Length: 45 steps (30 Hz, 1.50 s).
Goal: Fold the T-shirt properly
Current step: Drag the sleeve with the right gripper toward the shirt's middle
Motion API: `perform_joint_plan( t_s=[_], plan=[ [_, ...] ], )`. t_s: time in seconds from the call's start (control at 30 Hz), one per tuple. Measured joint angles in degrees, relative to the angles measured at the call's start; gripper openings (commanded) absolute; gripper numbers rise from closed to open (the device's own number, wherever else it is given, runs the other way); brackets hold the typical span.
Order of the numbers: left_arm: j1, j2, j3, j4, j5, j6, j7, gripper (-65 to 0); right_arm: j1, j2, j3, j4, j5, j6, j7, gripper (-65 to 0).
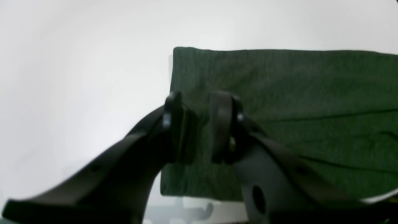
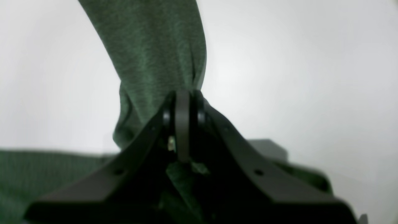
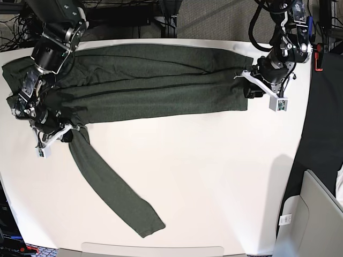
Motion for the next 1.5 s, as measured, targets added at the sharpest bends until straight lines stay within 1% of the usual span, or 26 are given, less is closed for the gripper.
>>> perform_joint_plan(
  t_s=[0.17,0.3,0.4,0.47,0.57,0.63,0.8,1.1,1.17,1.33,1.43,1.5],
  plan=[
    [0.0,0.0,0.0,0.0,0.0,0.0,0.0,-49.5,-2.6,0.2,0.0,5.9,6.3,0.0,-5.7,-64.5],
    [0.0,0.0,0.0,0.0,0.0,0.0,0.0,-49.5,-5.5,0.2,0.0,11.8,12.5,0.4,-8.2,-64.5],
    [0.0,0.0,0.0,0.2,0.0,0.0,0.0,-49.5,-7.3,0.2,0.0,15.1,15.8,0.8,-12.7,-64.5],
    [0.0,0.0,0.0,0.2,0.0,0.0,0.1,-49.5,-8.4,0.1,0.1,16.6,18.2,0.8,-14.5,-64.5],
    [0.0,0.2,0.0,0.2,0.0,0.0,0.0,-49.5,-11.0,0.0,-0.8,17.7,22.6,0.8,-15.4,-64.5],
    [0.0,1.1,-0.2,0.2,0.0,0.0,0.0,-49.5,-13.5,0.2,-3.1,18.7,23.8,0.8,-15.8,-64.5],
    [0.0,1.2,-0.2,0.2,0.0,0.0,0.0,-49.5,-18.3,0.1,-7.4,23.0,29.5,0.8,-16.3,-64.5],
    [0.0,1.4,0.1,0.3,0.0,0.0,0.1,-49.5,-23.1,0.3,-14.9,29.7,32.9,0.8,-16.7,-64.5],
    [0.0,1.4,0.1,0.3,0.0,0.0,0.0,-49.5,-23.1,0.3,-15.5,30.9,33.1,0.8,-18.2,-64.5],
    [1.0,1.4,0.1,0.3,0.0,0.0,0.3,-49.5,-24.0,0.7,-15.5,32.0,32.9,0.9,-18.4,-64.5],
    [0.7,1.3,0.1,0.3,0.1,0.0,0.0,-49.5,-24.1,3.7,-16.3,32.0,32.9,0.8,-19.0,-64.5],
    [0.8,2.0,0.0,0.3,0.2,0.0,0.0,-49.5,-23.9,5.9,-18.5,32.0,32.7,0.8,-20.4,-64.5]
  ],
)
